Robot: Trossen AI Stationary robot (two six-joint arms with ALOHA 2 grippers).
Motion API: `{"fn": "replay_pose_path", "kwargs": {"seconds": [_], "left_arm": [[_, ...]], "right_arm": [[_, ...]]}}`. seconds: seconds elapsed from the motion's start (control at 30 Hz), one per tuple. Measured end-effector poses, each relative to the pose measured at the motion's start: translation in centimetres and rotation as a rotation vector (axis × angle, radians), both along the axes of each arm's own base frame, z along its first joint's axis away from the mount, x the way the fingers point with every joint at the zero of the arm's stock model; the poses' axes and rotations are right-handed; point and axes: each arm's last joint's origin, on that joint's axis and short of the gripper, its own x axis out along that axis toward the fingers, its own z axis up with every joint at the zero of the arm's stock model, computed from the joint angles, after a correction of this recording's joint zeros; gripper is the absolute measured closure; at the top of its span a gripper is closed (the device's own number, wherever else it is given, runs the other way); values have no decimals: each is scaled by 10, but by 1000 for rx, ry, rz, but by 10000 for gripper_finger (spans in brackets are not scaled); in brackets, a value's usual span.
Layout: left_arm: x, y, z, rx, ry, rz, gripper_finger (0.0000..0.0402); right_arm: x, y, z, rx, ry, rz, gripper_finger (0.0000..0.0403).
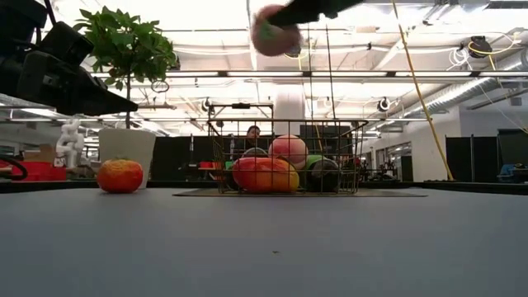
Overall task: Build produce basket
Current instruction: Put the pink peach into the wire basket
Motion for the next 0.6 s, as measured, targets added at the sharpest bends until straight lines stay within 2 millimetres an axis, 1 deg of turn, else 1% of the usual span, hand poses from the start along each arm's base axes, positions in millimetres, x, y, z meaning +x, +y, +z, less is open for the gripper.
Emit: {"fn": "replay_pose_path", "kwargs": {"seconds": [0.07,0.13,0.2,0.3,0.37,0.43,0.5,0.6], "left_arm": [[0,0,0,0,0,0,364],[0,0,0,0,0,0,364],[0,0,0,0,1,0,364],[0,0,0,0,0,0,364],[0,0,0,0,0,0,364],[0,0,0,0,0,0,364],[0,0,0,0,0,0,364],[0,0,0,0,0,0,364]], "right_arm": [[-17,-16,-2,-2,-14,-95,141],[-31,-34,-10,20,-23,-181,140],[-42,-51,-24,56,-41,-249,140],[-55,-72,-44,93,-84,-326,139],[-61,-83,-58,126,-90,-333,138],[-66,-91,-67,219,-114,-311,138],[-69,-97,-72,314,-152,-278,138],[-73,-102,-77,365,-161,-257,136]]}}
